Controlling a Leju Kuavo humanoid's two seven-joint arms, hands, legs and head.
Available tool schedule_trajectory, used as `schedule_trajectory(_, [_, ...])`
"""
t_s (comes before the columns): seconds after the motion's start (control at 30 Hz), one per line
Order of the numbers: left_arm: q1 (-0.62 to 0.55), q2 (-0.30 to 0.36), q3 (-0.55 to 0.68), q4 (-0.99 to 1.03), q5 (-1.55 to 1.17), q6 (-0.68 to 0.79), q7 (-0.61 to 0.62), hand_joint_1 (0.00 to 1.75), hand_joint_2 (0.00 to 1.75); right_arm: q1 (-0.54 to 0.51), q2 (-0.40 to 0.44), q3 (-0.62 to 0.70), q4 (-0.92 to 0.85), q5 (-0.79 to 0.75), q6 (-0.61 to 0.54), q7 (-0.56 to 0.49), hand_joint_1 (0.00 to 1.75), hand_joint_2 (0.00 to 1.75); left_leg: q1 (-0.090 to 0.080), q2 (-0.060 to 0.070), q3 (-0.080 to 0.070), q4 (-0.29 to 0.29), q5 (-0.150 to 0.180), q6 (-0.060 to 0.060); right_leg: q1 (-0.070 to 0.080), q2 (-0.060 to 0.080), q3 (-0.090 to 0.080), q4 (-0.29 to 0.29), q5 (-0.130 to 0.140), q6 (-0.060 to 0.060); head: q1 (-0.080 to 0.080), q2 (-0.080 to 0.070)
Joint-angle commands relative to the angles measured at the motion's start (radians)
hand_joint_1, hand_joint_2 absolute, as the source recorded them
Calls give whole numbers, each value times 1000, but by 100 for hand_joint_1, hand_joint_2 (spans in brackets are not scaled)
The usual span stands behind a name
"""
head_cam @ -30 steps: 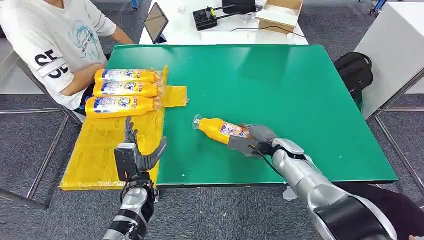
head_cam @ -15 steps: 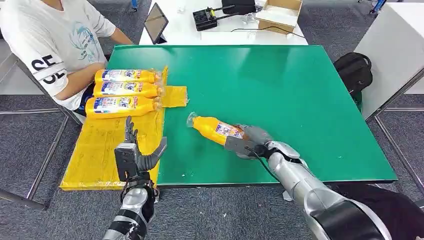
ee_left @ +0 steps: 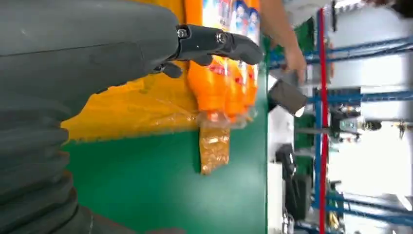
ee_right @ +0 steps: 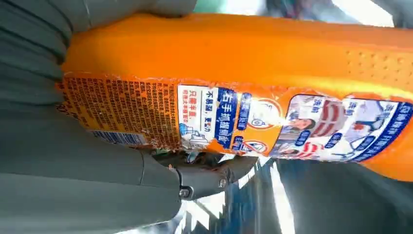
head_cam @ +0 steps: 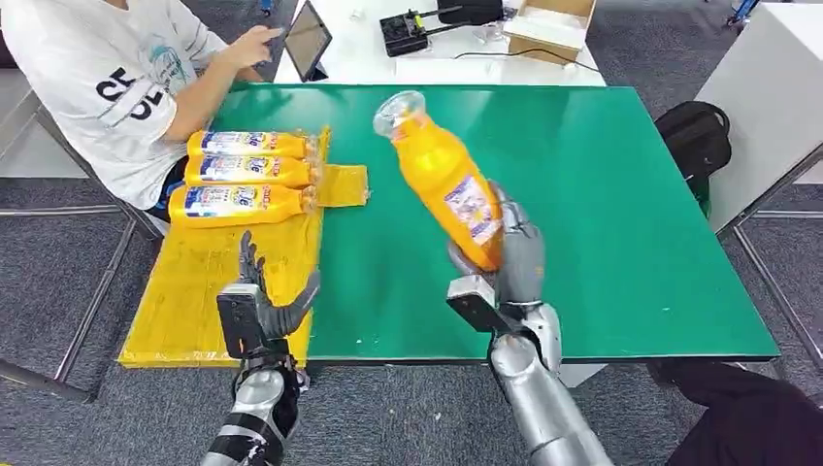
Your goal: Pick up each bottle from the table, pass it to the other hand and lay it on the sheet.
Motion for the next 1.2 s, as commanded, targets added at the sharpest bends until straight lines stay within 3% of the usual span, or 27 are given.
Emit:
schedule_trajectory(0.03, [-15,-26,-19,56,72,-149,3,0,175,136,69,-124,-257,-17,-45,-86,175,175,-1,-2,6,0,-3,1,0,-4,7,0,-4,-3,0,0])
schedule_trajectory(0.23, [13,-26,-68,20,168,-350,45,0,175,183,79,-115,-240,-7,15,-127,175,175,-1,0,5,-1,-2,1,0,-2,4,-1,-2,-3,0,0])
schedule_trajectory(0.37, [36,-26,-90,-24,213,-487,79,0,175,213,78,-52,-151,7,119,-131,175,175,-1,2,8,-1,-4,1,1,-1,8,-2,-3,-3,0,0])
schedule_trajectory(0.47, [61,-23,-112,-69,205,-540,81,0,175,223,67,6,-95,-47,128,-131,175,175,-1,3,8,-1,-4,1,1,1,8,-2,-3,-3,0,0])
schedule_trajectory(0.93, [76,-15,-127,-77,213,-612,71,0,175,229,61,11,-68,-123,128,-131,175,175,-1,4,5,-1,-3,1,1,1,5,-2,-2,-3,-1,0])
schedule_trajectory(1.2, [95,-26,-151,-79,203,-648,77,0,175,236,93,-83,-123,-221,78,-131,175,175,-1,3,6,-1,-3,1,0,0,6,-1,-3,-3,-1,0])
